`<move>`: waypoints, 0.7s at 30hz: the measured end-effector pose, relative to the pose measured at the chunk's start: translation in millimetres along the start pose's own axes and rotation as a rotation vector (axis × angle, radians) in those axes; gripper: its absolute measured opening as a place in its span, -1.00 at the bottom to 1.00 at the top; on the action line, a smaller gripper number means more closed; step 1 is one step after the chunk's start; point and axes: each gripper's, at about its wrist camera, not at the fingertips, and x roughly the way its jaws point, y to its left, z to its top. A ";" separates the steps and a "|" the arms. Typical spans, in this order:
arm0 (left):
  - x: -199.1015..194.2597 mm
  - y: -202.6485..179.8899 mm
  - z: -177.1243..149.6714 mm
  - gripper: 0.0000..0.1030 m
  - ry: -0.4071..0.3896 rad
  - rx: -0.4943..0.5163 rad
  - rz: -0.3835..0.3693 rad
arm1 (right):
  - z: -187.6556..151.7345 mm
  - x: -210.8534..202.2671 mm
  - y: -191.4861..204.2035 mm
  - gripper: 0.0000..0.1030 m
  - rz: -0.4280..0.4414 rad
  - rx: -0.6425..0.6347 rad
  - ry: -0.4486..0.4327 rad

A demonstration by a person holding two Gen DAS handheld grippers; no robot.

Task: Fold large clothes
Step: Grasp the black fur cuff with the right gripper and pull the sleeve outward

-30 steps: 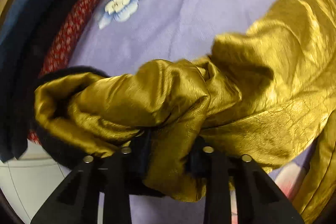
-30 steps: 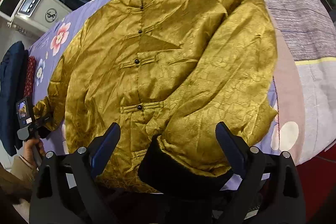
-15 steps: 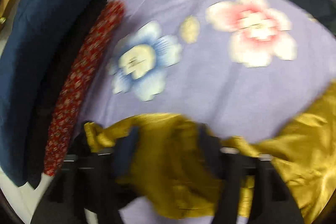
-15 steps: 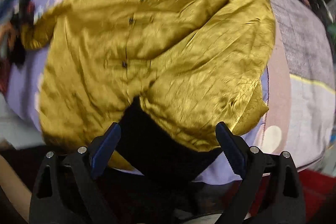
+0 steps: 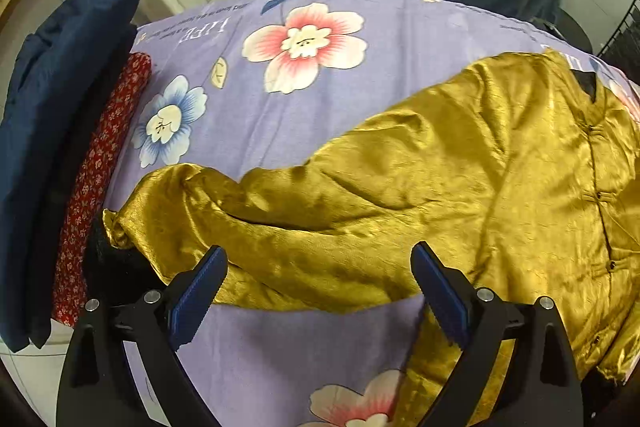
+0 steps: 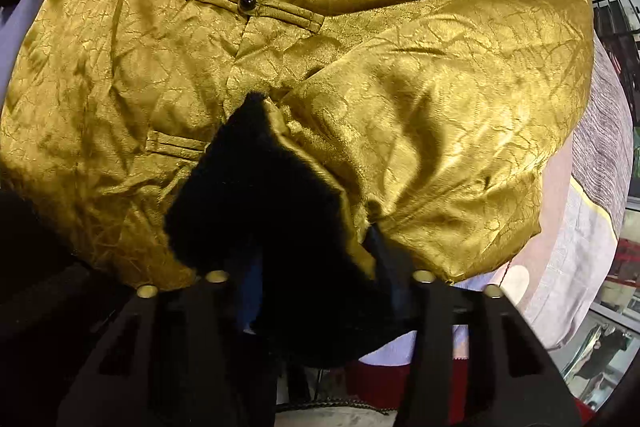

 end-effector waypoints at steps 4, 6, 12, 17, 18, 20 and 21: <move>-8.4 -2.3 0.3 0.77 -0.009 0.000 -0.004 | -1.7 -12.2 -20.0 -0.70 0.053 0.039 -0.055; -12.5 -1.9 0.3 0.77 -0.011 -0.005 -0.004 | -3.2 -25.4 -43.4 -0.76 0.077 0.103 -0.100; -21.6 -8.5 -1.0 0.77 -0.013 -0.013 -0.014 | -17.8 -76.7 -159.4 -0.79 0.022 0.355 -0.255; -31.3 -18.9 -2.6 0.77 -0.025 0.004 -0.017 | -37.5 -128.6 -284.3 -0.80 -0.182 0.571 -0.380; -34.5 -21.5 -3.9 0.77 -0.029 0.009 -0.015 | -40.6 -137.3 -304.1 -0.80 -0.233 0.599 -0.391; -38.7 -24.1 -6.2 0.77 -0.031 0.012 -0.013 | -51.5 -150.7 -346.2 -0.80 -0.338 0.671 -0.413; -40.1 -24.9 -7.4 0.77 -0.032 0.010 -0.013 | -56.6 -154.1 -366.3 -0.80 -0.372 0.707 -0.418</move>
